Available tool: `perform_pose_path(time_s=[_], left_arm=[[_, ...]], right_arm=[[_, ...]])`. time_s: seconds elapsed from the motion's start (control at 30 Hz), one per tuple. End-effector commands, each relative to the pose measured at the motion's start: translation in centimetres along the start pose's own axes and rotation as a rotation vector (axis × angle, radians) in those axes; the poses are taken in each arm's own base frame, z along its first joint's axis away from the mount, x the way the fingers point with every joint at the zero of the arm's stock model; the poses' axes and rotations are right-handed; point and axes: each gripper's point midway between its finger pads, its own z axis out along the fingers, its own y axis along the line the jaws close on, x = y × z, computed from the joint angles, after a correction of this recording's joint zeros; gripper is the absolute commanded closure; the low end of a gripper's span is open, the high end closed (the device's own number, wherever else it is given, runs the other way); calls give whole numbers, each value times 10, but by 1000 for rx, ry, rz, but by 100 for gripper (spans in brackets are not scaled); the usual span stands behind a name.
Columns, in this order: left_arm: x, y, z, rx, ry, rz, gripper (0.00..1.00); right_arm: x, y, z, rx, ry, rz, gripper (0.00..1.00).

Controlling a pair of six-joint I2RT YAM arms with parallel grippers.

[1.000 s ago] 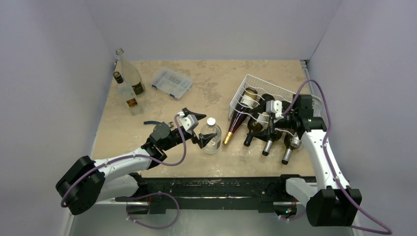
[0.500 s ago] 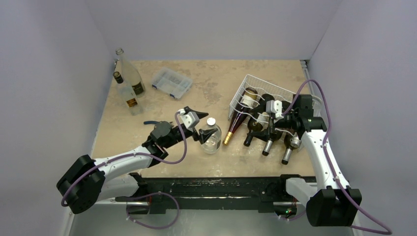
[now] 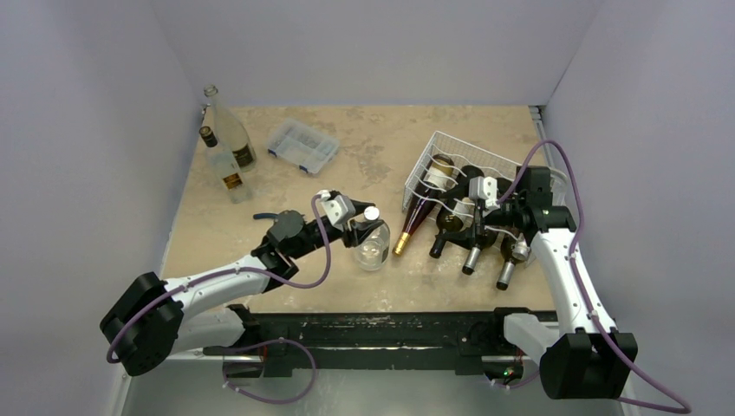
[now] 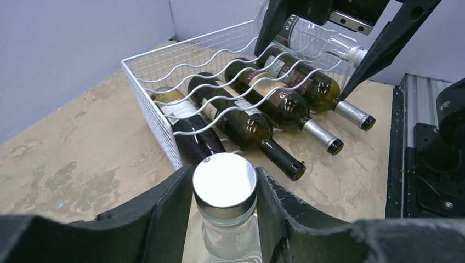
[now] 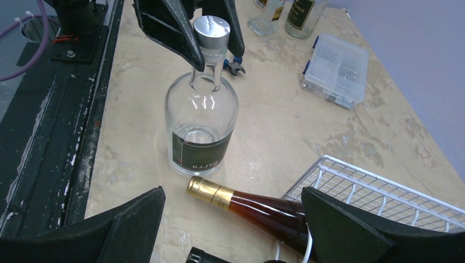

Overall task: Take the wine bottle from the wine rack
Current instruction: Pick up the wine bottle from the center of the board.

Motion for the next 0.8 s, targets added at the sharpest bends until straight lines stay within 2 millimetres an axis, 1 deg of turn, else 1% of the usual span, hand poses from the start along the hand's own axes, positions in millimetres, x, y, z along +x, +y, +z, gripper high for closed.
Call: perform_pose_path(time_s=[0.0, 0.07, 0.2, 0.27, 0.43, 0.5, 0.53, 0.57, 0.67, 0.7, 0.77], left_arm=[[-19, -2, 6, 23, -42, 33, 60], [-19, -2, 6, 20, -37, 32, 60], [-16, -3, 6, 24, -24, 28, 51], [-14, -3, 7, 26, -19, 26, 49], [-11, -3, 7, 29, -8, 23, 50], [-10, -4, 8, 34, -7, 23, 56], [-11, -4, 9, 36, -8, 23, 60], [-12, -5, 9, 39, -9, 23, 66], [-15, -5, 11, 45, -18, 26, 88], [-17, -5, 11, 42, -26, 26, 94], [-25, -3, 9, 30, -51, 25, 100]], right_arm=[[0, 0, -1, 3, -8, -10, 1], [-1, 0, -1, 4, -7, -12, 1], [0, 0, -1, 5, -6, -13, 1], [-1, 0, -1, 5, -6, -16, 1], [1, 0, -2, 9, -1, -18, 1], [1, 0, -1, 9, 0, -17, 1], [1, 0, -1, 9, -1, -18, 1], [0, 0, -2, 10, -1, -20, 1], [0, 0, -2, 9, 0, -17, 1], [0, 0, -2, 11, 0, -20, 1], [-1, 0, -2, 9, -3, -21, 1]])
